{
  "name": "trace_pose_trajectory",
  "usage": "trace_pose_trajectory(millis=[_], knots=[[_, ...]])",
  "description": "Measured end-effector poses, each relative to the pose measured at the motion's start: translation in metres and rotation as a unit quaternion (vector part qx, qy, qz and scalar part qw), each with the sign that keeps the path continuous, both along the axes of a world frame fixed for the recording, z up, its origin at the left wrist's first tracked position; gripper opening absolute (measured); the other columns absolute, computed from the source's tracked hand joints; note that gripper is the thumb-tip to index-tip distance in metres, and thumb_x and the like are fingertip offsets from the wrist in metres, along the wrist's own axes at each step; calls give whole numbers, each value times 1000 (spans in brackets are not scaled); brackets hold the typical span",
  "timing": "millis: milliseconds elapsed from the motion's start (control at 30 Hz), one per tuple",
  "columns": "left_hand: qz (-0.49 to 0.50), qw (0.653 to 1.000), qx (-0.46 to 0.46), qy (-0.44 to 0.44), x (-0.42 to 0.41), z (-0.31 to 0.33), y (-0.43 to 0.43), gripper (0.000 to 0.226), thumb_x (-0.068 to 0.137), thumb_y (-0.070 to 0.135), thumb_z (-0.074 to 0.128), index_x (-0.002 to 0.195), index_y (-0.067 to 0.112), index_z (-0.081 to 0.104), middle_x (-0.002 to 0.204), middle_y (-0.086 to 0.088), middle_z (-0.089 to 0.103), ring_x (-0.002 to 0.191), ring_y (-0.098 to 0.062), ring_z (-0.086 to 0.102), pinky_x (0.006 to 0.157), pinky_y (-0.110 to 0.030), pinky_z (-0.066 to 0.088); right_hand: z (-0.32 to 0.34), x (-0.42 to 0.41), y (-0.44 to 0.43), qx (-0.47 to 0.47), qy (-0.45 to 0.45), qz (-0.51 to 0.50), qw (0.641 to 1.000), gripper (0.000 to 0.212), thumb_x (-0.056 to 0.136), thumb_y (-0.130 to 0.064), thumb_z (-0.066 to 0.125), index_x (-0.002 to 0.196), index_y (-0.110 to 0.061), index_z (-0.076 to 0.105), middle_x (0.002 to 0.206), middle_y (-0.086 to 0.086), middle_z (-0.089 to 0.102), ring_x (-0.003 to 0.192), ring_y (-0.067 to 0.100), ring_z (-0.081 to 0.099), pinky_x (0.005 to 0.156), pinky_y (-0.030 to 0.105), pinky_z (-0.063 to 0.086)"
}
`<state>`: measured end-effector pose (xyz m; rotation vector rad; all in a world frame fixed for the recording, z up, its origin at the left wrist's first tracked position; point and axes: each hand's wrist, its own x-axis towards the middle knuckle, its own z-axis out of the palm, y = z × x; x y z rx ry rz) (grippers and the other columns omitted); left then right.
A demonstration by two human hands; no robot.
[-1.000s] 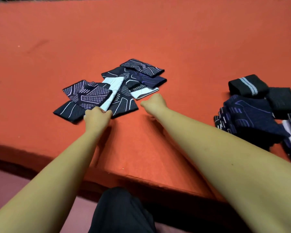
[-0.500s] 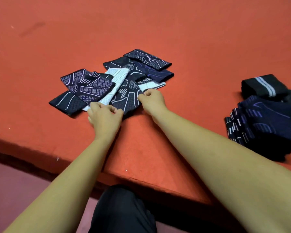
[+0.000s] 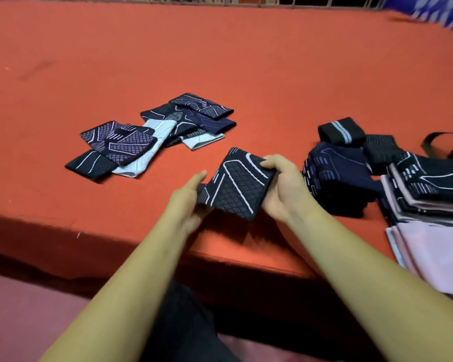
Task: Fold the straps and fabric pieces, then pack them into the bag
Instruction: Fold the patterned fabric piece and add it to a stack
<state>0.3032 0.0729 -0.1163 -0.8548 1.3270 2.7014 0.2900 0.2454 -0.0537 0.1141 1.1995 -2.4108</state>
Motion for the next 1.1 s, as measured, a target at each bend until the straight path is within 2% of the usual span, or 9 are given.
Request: trace_pose_trajectory(millis=[200,333,433,567,700,767,867,1000,1100], knots=[[61,990,119,44,6,7,29,22,96,4,49,112,1,63,98,-17,73,84,-28,72,78,-41,61,-10,5,48,62,-85,-32,994,29,94,-11,43,114,-2,62,97,17,70,79,28,69,75,41,60],[163,977,116,77,9,-8,29,36,102,11,47,133,-5,52,126,-20,65,114,-30,65,94,-47,55,-43,14,69,229,-71,-44,970,12,96,-10,54,104,-7,63,92,13,71,75,24,69,66,38,60],[139,983,52,111,20,-10,34,32,103,16,47,131,2,53,124,-18,67,116,-31,64,103,-49,49,-61,26,70,310,-45,5,950,12,92,-1,58,83,-9,56,75,11,66,66,21,65,65,36,59],[76,976,-189,73,36,-9,36,12,92,7,56,101,11,64,104,-13,73,98,-31,70,96,-54,53,-67,14,68,430,67,-79,897,7,87,-1,59,84,-7,58,70,10,63,46,16,59,49,31,56],[-34,872,-473,119,52,-10,37,23,98,8,52,114,16,66,111,2,71,110,-18,64,102,-30,47,-81,12,76,486,137,-133,853,17,78,-11,61,95,-11,62,72,7,69,66,27,66,72,47,57],[-140,799,-535,233,57,-8,41,44,99,3,49,139,20,52,143,3,55,135,-8,46,112,-13,30,-86,18,81,470,158,-139,857,18,81,-8,62,98,-13,58,65,4,65,60,21,62,69,44,54],[-279,698,-580,315,54,-17,41,66,94,0,51,152,26,35,161,8,23,150,-5,14,120,-17,10,-90,23,85,456,201,-145,855,18,84,-9,62,94,-22,56,62,1,61,57,14,56,63,35,48],[-316,667,-610,289,48,-30,42,65,88,14,50,151,21,37,162,10,15,151,-4,5,123,-25,9,-94,22,82,498,235,-132,824,17,87,-15,63,74,-26,66,72,-11,67,69,6,59,70,26,45],[-309,667,-613,290,45,-30,56,58,93,19,48,150,16,39,162,10,14,151,-3,4,121,-18,6,-92,23,79,501,225,-121,827,36,93,-41,53,71,-16,68,73,-2,71,75,14,63,74,31,46]])
